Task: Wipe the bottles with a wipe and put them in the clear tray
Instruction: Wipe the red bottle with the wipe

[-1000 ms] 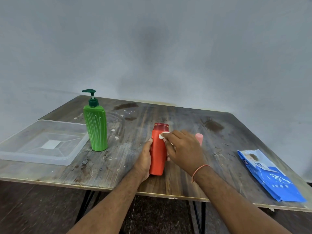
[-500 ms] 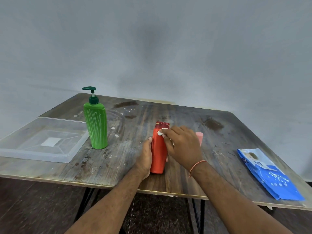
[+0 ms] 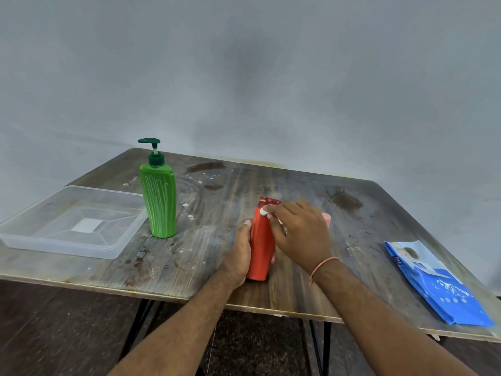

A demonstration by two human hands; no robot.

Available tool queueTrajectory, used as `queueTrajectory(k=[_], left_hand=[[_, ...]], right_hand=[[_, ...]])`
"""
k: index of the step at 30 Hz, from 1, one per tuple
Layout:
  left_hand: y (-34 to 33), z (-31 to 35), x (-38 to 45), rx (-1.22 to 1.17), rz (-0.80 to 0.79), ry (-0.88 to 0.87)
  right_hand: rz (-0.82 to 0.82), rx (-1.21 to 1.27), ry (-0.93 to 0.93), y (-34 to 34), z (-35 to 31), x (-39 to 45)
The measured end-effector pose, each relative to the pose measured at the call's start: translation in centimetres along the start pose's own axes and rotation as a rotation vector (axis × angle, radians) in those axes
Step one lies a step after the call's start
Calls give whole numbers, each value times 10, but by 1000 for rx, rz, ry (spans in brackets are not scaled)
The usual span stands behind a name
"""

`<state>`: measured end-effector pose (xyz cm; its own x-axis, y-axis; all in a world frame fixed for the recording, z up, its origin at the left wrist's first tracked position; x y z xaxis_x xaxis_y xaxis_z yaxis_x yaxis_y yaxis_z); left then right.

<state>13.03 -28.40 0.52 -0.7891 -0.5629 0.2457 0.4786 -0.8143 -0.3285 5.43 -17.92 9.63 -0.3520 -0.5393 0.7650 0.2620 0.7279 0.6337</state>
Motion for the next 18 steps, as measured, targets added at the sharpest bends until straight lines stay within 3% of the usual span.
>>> queueTrajectory(k=[9,18], left_hand=[[-4,2,-3,-24,22,-1],[-6,2,-2,49,-11,-32]], right_hand=[[-133,-20,208,-4,-18,-36],[-4,-78,2,-2,-16,5]])
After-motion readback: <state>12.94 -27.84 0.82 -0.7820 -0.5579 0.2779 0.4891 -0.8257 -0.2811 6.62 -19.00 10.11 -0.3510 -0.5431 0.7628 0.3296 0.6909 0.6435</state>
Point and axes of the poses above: each hand's wrist, its own x-axis towards the middle knuckle, its own y-axis out of the back of the hand, z = x × y, the point moved 5 cm from there along x, towards the middle knuckle, and after that the axes turned 12 degrees about -y, right-handed, at the moved point
